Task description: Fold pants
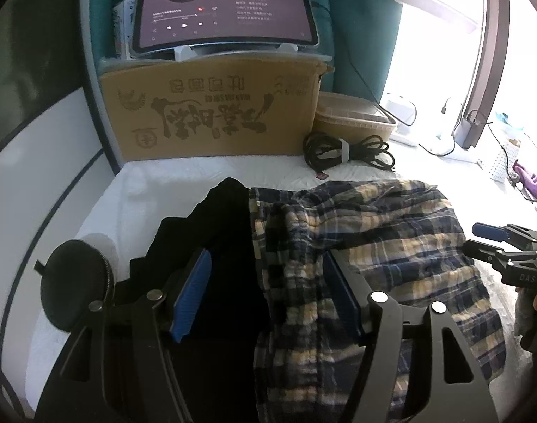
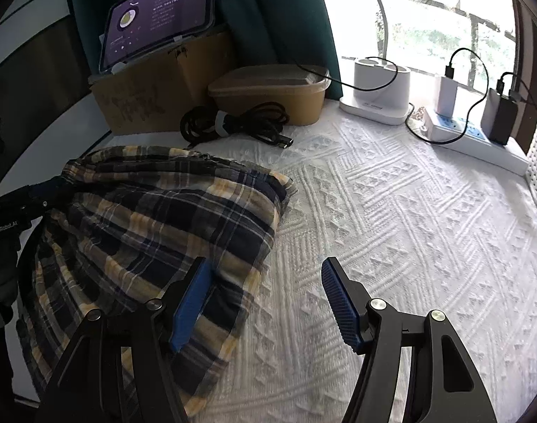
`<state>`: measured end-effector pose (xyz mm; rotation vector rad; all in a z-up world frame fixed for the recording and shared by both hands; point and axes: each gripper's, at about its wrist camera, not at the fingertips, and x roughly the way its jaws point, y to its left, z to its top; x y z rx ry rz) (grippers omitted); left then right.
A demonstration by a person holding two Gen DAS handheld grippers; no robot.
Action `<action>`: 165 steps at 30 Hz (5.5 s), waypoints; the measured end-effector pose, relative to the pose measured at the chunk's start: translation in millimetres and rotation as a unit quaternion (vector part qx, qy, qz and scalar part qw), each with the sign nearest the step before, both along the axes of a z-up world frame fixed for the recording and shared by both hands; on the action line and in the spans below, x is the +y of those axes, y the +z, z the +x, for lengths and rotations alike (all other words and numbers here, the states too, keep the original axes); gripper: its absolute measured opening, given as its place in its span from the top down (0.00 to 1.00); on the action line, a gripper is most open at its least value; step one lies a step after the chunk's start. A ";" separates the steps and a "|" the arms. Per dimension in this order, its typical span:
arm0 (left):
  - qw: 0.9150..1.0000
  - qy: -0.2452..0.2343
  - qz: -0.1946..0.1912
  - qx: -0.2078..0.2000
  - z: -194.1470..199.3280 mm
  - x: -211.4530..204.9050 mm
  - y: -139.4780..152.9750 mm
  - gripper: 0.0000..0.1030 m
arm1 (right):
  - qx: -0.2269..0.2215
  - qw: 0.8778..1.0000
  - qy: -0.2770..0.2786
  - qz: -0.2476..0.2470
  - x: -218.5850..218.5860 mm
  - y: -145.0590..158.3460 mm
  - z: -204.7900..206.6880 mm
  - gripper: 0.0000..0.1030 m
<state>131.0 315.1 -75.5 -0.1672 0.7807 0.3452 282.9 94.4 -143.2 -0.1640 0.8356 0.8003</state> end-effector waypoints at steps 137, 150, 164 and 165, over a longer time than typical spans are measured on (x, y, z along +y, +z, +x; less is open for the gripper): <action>0.949 -0.091 0.085 -0.289 -170.6 -262.8 129.4 0.01 | -0.280 0.923 -0.247 0.095 -282.6 170.5 -296.4 0.00; 0.948 -0.087 0.081 -0.295 -175.4 -260.7 132.8 0.01 | -0.279 0.922 -0.250 0.099 -285.4 171.5 -296.3 0.00; 0.948 -0.082 0.081 -0.296 -176.0 -261.0 132.9 0.01 | -0.280 0.921 -0.253 0.099 -285.7 173.2 -299.7 0.00; 0.948 -0.082 0.080 -0.296 -176.1 -261.2 132.9 0.01 | -0.280 0.921 -0.253 0.099 -285.7 173.2 -299.3 0.00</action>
